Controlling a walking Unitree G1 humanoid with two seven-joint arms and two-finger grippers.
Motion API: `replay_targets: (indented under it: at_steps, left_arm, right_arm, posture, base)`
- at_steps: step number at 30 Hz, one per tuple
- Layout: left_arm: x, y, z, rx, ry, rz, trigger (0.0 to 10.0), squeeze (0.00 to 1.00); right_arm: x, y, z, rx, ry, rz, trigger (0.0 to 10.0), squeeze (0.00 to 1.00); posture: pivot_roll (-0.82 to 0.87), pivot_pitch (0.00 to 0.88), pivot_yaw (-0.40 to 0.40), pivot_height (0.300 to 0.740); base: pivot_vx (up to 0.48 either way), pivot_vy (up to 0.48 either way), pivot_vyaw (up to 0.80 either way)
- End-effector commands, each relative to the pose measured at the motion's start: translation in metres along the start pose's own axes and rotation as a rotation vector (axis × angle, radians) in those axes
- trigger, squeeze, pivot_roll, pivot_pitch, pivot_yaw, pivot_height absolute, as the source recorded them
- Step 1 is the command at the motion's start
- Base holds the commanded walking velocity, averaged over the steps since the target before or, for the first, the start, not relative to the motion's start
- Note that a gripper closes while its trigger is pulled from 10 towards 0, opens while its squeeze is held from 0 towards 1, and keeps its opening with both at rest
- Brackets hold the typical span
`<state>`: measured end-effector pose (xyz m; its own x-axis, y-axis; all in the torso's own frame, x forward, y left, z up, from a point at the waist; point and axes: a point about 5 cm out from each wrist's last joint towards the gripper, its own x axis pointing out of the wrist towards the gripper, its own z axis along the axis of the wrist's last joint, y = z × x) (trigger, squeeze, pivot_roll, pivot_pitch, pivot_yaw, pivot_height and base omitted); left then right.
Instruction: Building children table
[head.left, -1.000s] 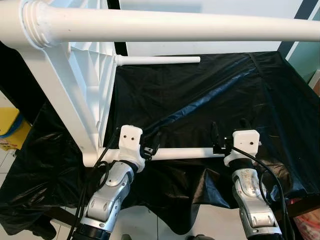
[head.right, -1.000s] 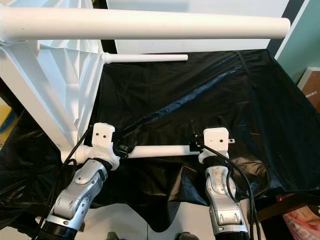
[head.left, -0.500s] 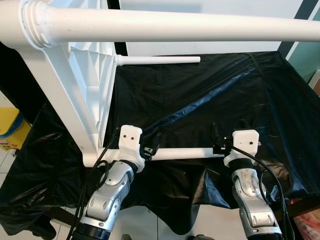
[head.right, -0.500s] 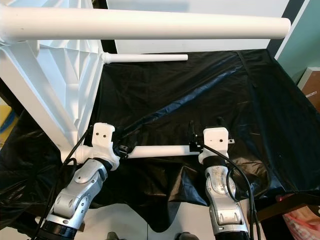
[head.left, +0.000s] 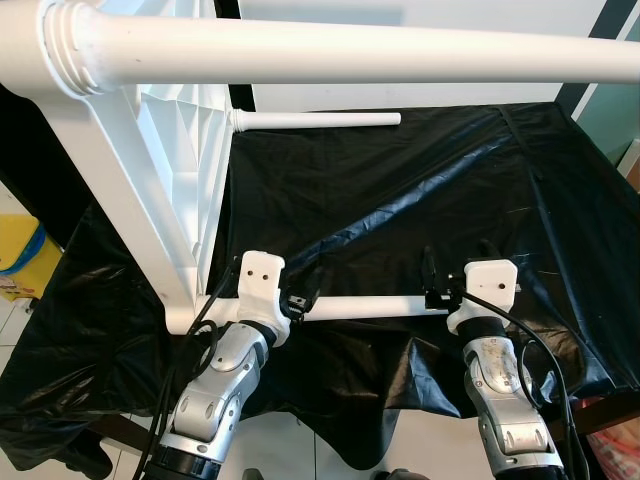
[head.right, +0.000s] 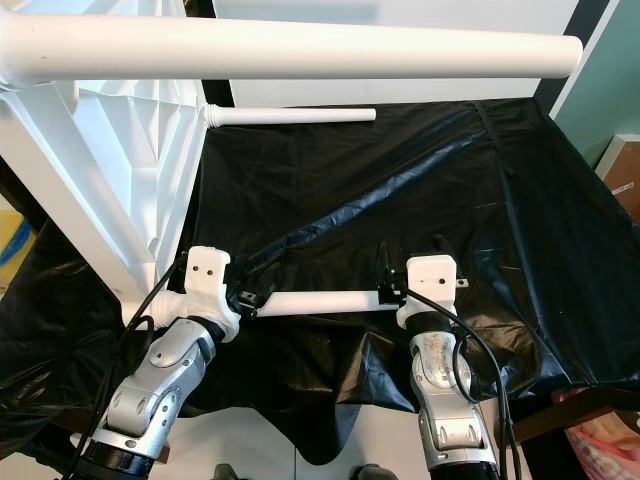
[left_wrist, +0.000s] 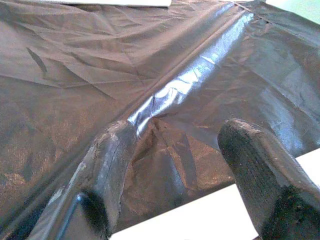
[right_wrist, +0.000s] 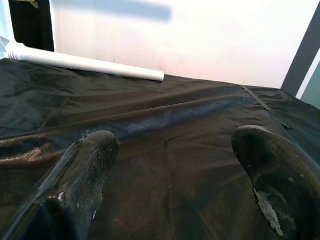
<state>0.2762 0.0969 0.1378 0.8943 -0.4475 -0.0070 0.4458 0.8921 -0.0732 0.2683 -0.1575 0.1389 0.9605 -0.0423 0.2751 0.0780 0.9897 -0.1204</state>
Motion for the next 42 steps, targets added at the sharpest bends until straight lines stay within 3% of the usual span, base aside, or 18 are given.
replay_targets:
  at_steps: [1, 34, 42]
  left_arm:
    - [0.001, -0.005, 0.002, -0.001, 0.004, -0.075, 10.0, 0.0]
    - [0.002, -0.005, 0.002, -0.011, 0.012, -0.08, 10.0, 0.0]
    - [0.005, -0.003, 0.013, -0.011, -0.071, -0.032, 10.0, 0.0]
  right_arm:
    - [0.0, -0.001, -0.002, -0.004, 0.016, -0.004, 10.0, 0.0]
    - [0.0, 0.0, -0.002, -0.004, 0.019, -0.001, 10.0, 0.0]
    - [0.001, 0.002, -0.001, -0.006, 0.015, 0.01, 10.0, 0.0]
  posture:
    - [-0.09, 0.086, -0.001, 0.74]
    - [-0.08, 0.08, -0.004, 0.74]
    - [-0.09, 0.066, -0.011, 0.74]
  base:
    - [-0.255, 0.0, 0.0]
    - [-0.257, 0.0, 0.0]
    - [0.0, 0.0, 0.0]
